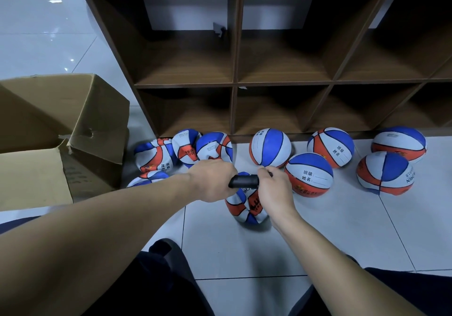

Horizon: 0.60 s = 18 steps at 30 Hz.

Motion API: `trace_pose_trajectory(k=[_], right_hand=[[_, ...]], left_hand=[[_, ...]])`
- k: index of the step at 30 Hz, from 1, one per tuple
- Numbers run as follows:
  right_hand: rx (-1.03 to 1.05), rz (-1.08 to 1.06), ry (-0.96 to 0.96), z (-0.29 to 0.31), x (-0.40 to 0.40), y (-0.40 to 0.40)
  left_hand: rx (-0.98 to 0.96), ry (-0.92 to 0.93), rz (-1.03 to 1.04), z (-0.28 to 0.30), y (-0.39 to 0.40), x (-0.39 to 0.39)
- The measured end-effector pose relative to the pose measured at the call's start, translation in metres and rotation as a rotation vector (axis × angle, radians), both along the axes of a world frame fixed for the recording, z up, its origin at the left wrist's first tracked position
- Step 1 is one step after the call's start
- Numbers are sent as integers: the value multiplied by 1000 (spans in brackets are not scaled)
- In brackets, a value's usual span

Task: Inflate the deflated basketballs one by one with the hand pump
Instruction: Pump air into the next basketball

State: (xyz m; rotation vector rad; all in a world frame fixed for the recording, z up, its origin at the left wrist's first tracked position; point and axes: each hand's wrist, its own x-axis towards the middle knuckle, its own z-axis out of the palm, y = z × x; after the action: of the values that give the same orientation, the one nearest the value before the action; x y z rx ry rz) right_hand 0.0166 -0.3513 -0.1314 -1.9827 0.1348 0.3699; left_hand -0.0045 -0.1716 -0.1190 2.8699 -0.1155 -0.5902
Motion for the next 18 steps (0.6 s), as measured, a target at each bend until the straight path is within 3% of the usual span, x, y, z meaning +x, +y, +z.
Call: trace_pose_trajectory(k=[4,10,18], right_hand=[[-26,19,0,0,10,-12],[-19,-114,39,-5,39,-52],[-28,-214,6,-11,18,-30]], left_hand=[[-7,1,-2,-3,7,1],[-12,86,50,-5,38,-3],[52,55,22,-9,28,-5]])
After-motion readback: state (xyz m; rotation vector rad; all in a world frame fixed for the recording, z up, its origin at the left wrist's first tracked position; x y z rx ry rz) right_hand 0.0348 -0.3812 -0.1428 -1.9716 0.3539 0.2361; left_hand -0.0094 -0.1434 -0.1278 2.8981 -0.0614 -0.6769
